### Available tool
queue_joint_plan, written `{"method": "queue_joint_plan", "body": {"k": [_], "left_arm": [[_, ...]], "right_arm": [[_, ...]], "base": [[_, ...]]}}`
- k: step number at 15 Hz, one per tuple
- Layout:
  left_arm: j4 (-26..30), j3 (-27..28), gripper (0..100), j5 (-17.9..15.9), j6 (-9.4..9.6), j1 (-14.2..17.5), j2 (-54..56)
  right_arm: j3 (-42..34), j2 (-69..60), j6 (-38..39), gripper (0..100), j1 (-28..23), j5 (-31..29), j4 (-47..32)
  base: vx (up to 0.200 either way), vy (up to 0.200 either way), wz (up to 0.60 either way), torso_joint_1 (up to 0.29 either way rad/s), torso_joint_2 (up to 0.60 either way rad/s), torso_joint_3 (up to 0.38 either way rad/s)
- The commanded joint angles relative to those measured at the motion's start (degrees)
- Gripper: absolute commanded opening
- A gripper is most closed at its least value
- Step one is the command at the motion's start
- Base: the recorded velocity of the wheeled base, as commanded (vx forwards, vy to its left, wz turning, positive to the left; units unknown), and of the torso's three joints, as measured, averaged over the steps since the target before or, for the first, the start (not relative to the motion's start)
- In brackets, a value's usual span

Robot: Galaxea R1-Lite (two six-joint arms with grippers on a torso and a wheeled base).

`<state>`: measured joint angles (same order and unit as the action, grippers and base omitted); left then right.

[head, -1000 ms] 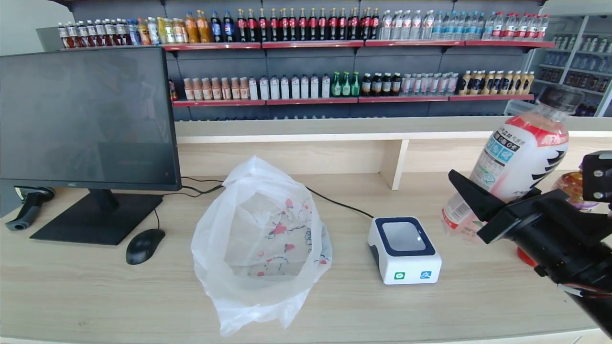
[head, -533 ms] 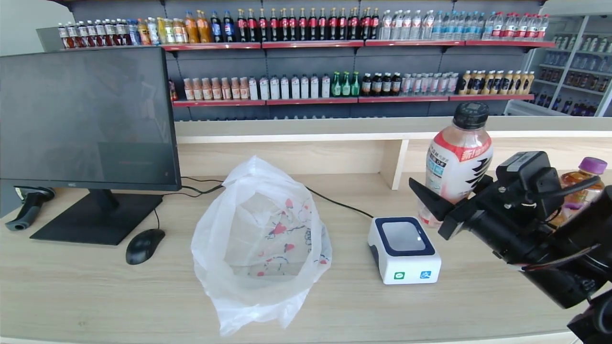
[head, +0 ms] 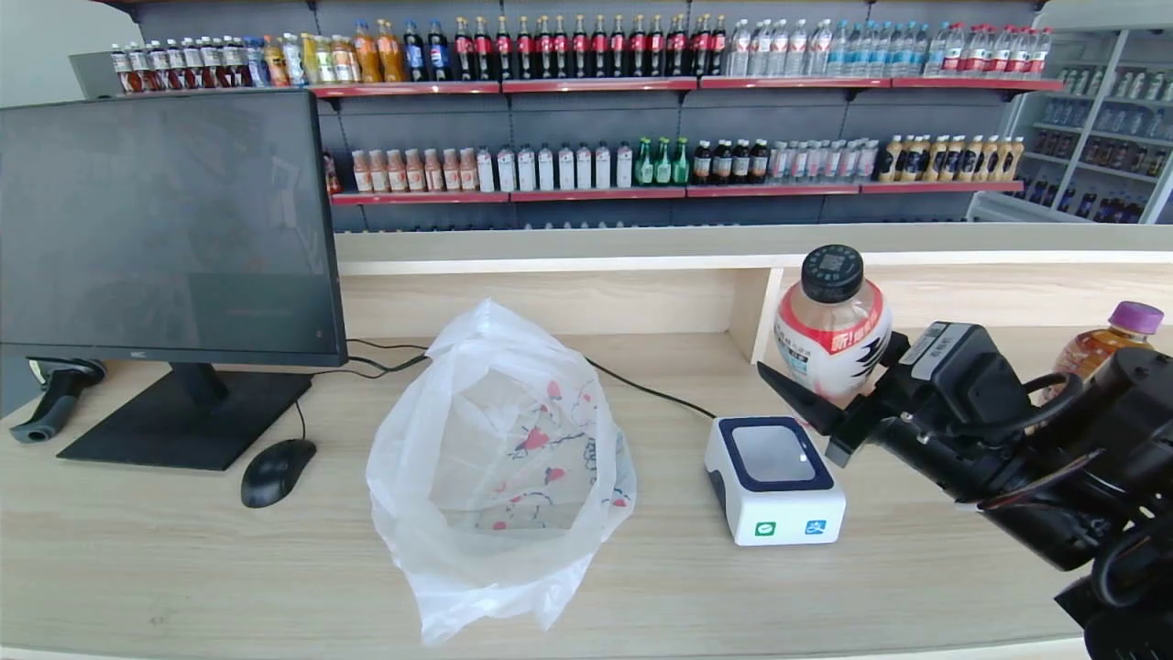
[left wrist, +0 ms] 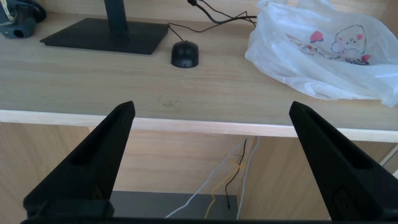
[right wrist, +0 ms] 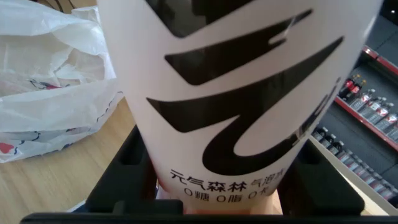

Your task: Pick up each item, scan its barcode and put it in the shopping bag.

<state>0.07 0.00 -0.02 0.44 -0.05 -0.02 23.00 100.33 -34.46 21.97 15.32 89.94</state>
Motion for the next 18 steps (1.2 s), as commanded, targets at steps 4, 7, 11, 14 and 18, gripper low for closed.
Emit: {"method": "queue_joint_plan", "body": {"k": [4, 7, 11, 14, 18], "left_arm": [[0.0, 0.0, 100, 0.0, 0.0, 0.0, 0.0], [0.0, 0.0, 100, 0.0, 0.0, 0.0, 0.0], [-0.1, 0.0, 100, 0.0, 0.0, 0.0, 0.0], [-0.1, 0.0, 100, 0.0, 0.0, 0.0, 0.0], [-0.1, 0.0, 100, 0.0, 0.0, 0.0, 0.0]], "right_arm": [[0.5, 1.4, -3.1, 0, -1.8, 5.4, 0.1], [1.8, 1.6, -8.9, 0, -4.3, 12.4, 0.1], [3.4, 3.2, -9.4, 0, -4.1, 14.1, 0.1], [3.8, 3.2, -11.8, 0, -1.0, 15.6, 0.1], [6.9, 4.0, -10.0, 0, -0.4, 16.1, 0.1]], "base": [[0.0, 0.0, 0.0, 0.0, 0.0, 0.0], [0.0, 0.0, 0.0, 0.0, 0.0, 0.0], [0.0, 0.0, 0.0, 0.0, 0.0, 0.0], [0.0, 0.0, 0.0, 0.0, 0.0, 0.0], [0.0, 0.0, 0.0, 0.0, 0.0, 0.0]]}}
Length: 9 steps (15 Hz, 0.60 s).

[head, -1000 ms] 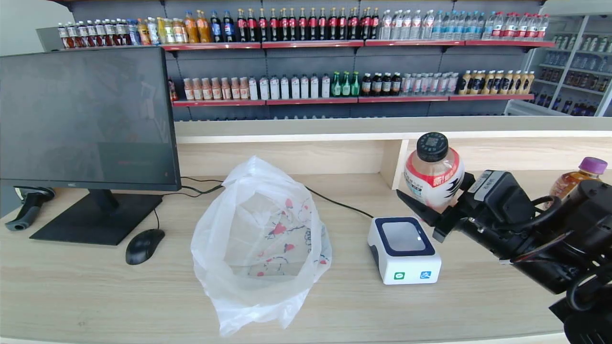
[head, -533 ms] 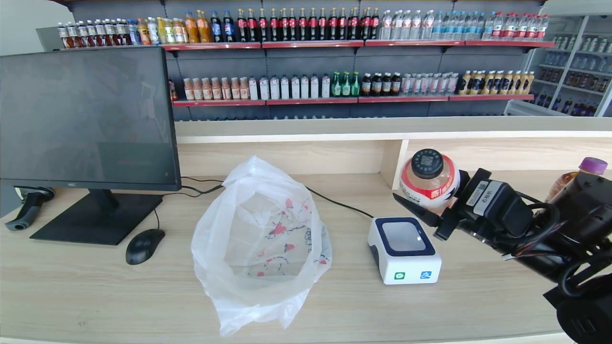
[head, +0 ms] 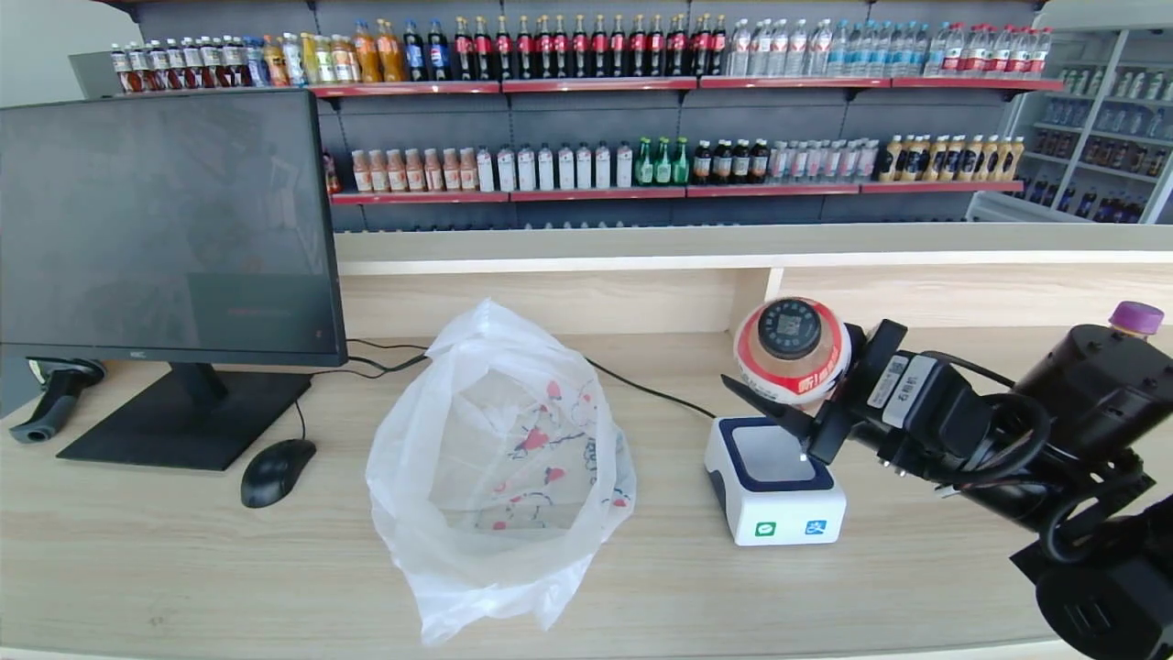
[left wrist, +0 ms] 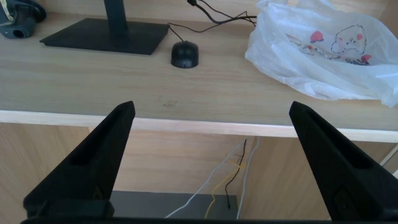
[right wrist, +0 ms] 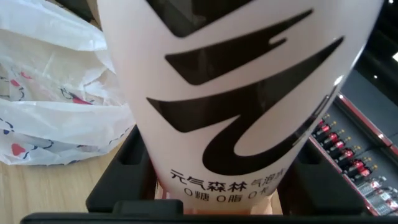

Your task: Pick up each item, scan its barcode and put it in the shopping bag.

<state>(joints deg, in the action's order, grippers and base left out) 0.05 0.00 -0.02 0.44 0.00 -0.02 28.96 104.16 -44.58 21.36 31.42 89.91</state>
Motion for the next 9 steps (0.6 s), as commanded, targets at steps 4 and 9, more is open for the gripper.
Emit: {"method": "queue_joint_plan", "body": {"k": [4, 9], "left_arm": [[0.0, 0.0, 100, 0.0, 0.0, -0.1, 0.0], [0.0, 0.0, 100, -0.1, 0.0, -0.1, 0.0]], "right_arm": [[6.5, 1.0, 2.2, 0, 2.5, 0.5, 0.1], [-3.3, 0.1, -5.9, 0, 3.4, 7.1, 0.1]], "base": [[0.0, 0.0, 0.0, 0.0, 0.0, 0.0], [0.0, 0.0, 0.0, 0.0, 0.0, 0.0]]}}
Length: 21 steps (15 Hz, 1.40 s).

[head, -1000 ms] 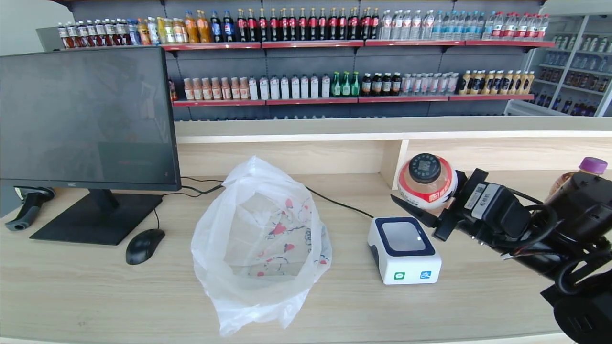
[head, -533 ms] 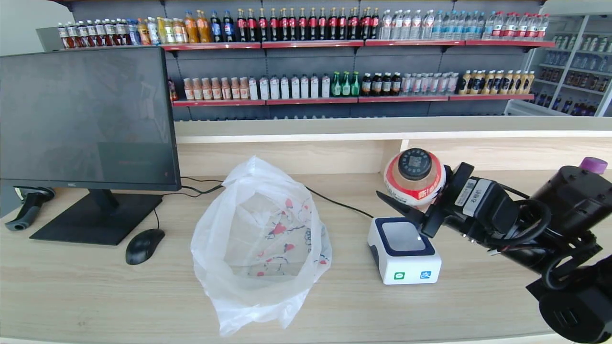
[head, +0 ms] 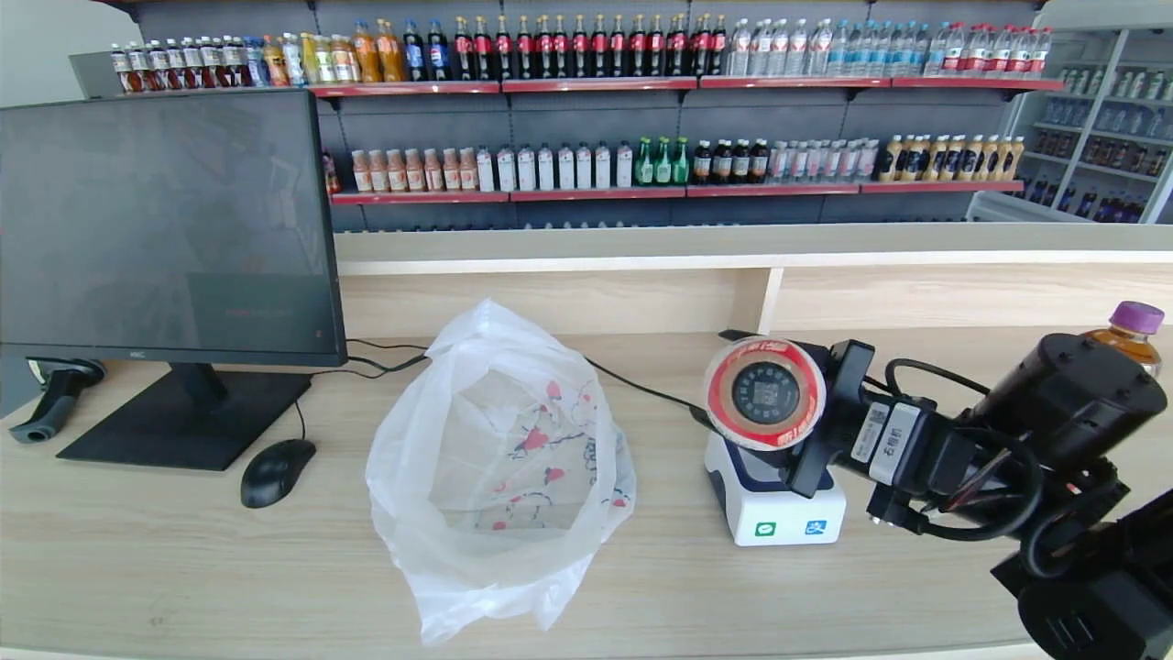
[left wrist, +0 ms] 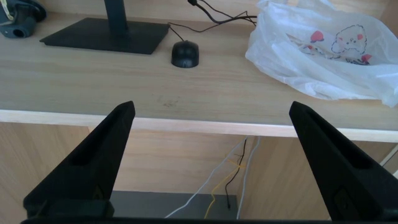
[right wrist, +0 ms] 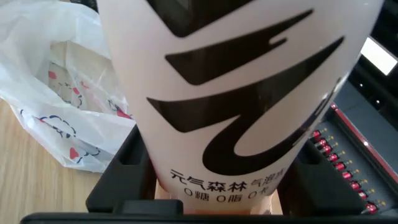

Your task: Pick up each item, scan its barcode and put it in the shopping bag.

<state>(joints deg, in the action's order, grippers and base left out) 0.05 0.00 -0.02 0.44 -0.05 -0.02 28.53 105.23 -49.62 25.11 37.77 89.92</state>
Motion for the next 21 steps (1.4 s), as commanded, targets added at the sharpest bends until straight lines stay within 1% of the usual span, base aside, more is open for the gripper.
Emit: {"method": "queue_joint_plan", "body": {"k": [1, 2, 3, 4, 5, 6, 8, 9, 13, 17, 19, 21], "left_arm": [[0.0, 0.0, 100, 0.0, 0.0, 0.0, 0.0], [0.0, 0.0, 100, -0.1, 0.0, 0.0, 0.0], [0.0, 0.0, 100, 0.0, 0.0, 0.0, 0.0], [0.0, 0.0, 100, 0.0, 0.0, 0.0, 0.0], [0.0, 0.0, 100, 0.0, 0.0, 0.0, 0.0], [0.0, 0.0, 100, 0.0, 0.0, 0.0, 0.0], [0.0, 0.0, 100, 0.0, 0.0, 0.0, 0.0], [0.0, 0.0, 100, 0.0, 0.0, 0.0, 0.0], [0.0, 0.0, 100, 0.0, 0.0, 0.0, 0.0], [0.0, 0.0, 100, 0.0, 0.0, 0.0, 0.0], [0.0, 0.0, 100, -0.1, 0.0, 0.0, 0.0], [0.0, 0.0, 100, -0.1, 0.0, 0.0, 0.0]], "right_arm": [[-4.7, -2.0, -2.6, 0, -5.1, 4.2, 0.1], [-5.1, -1.3, -4.8, 0, -7.6, 9.5, 0.1], [-4.8, -0.8, -6.8, 0, -10.5, 13.6, 0.1], [-4.4, -0.8, -7.9, 0, -12.9, 16.7, 0.1], [-4.3, -0.5, -8.0, 0, -13.5, 17.8, 0.1], [-3.8, 0.9, -8.5, 0, -13.4, 18.0, 0.1], [0.0, 3.4, -9.6, 0, -12.7, 18.1, 0.1], [0.4, 3.9, -9.8, 0, -12.6, 18.0, 0.1], [0.5, 6.4, -12.8, 0, -12.5, 18.0, 0.1], [-0.7, 6.3, -13.9, 0, -11.3, 18.0, 0.1], [0.4, 5.9, -14.6, 0, -11.1, 17.7, 0.1], [-0.1, 5.7, -14.9, 0, -11.1, 17.7, 0.1]], "base": [[0.0, 0.0, 0.0, 0.0, 0.0, 0.0], [0.0, 0.0, 0.0, 0.0, 0.0, 0.0], [0.0, 0.0, 0.0, 0.0, 0.0, 0.0], [0.0, 0.0, 0.0, 0.0, 0.0, 0.0], [0.0, 0.0, 0.0, 0.0, 0.0, 0.0], [0.0, 0.0, 0.0, 0.0, 0.0, 0.0], [0.0, 0.0, 0.0, 0.0, 0.0, 0.0], [0.0, 0.0, 0.0, 0.0, 0.0, 0.0], [0.0, 0.0, 0.0, 0.0, 0.0, 0.0], [0.0, 0.0, 0.0, 0.0, 0.0, 0.0], [0.0, 0.0, 0.0, 0.0, 0.0, 0.0], [0.0, 0.0, 0.0, 0.0, 0.0, 0.0]]}}
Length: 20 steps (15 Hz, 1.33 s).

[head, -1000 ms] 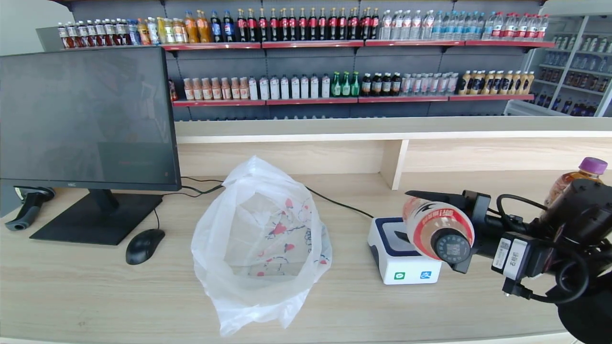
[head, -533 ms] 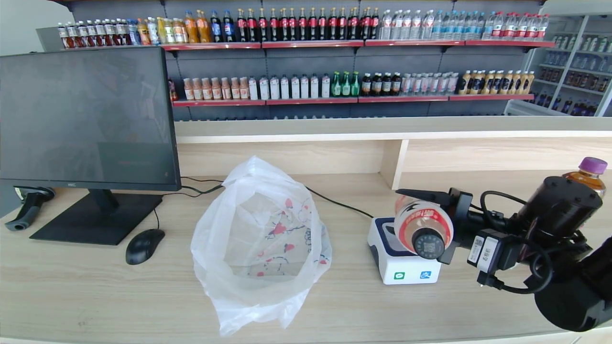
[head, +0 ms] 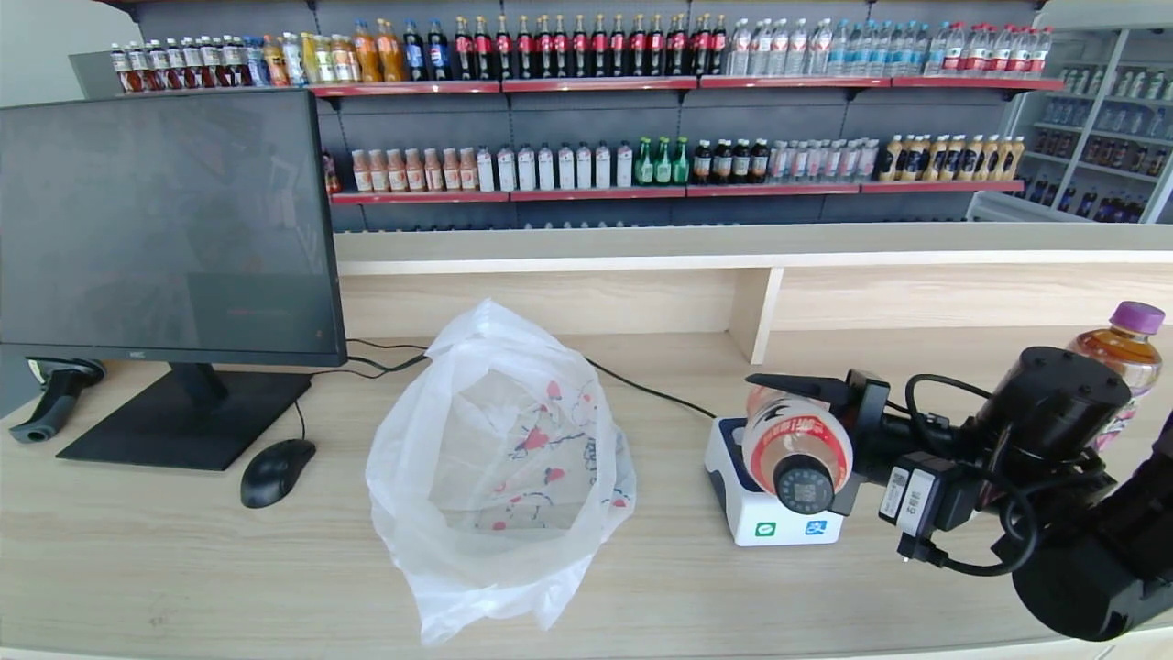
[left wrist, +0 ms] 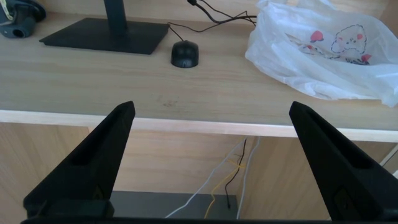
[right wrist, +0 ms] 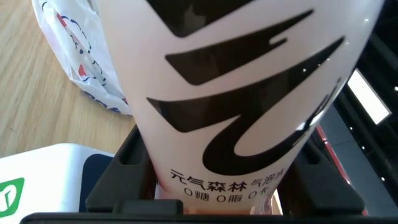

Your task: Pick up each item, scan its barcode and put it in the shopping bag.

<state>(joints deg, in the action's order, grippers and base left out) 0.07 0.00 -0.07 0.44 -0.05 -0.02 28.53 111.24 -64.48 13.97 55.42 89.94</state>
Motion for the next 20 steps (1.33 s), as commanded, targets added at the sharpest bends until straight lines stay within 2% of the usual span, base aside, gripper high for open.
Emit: {"method": "queue_joint_plan", "body": {"k": [1, 8, 20], "left_arm": [[0.0, 0.0, 100, 0.1, 0.0, 0.0, 0.0], [0.0, 0.0, 100, 0.1, 0.0, 0.0, 0.0], [0.0, 0.0, 100, 0.0, 0.0, 0.0, 0.0]], "right_arm": [[-0.7, -1.4, -0.8, 0, 0.0, -1.0, 0.1], [-0.8, -1.2, -3.7, 0, 2.3, -1.3, 0.1], [-1.7, -1.4, -7.1, 0, 2.4, -1.7, 0.1]], "base": [[0.0, 0.0, 0.0, 0.0, 0.0, 0.0], [0.0, 0.0, 0.0, 0.0, 0.0, 0.0], [0.0, 0.0, 0.0, 0.0, 0.0, 0.0]]}}
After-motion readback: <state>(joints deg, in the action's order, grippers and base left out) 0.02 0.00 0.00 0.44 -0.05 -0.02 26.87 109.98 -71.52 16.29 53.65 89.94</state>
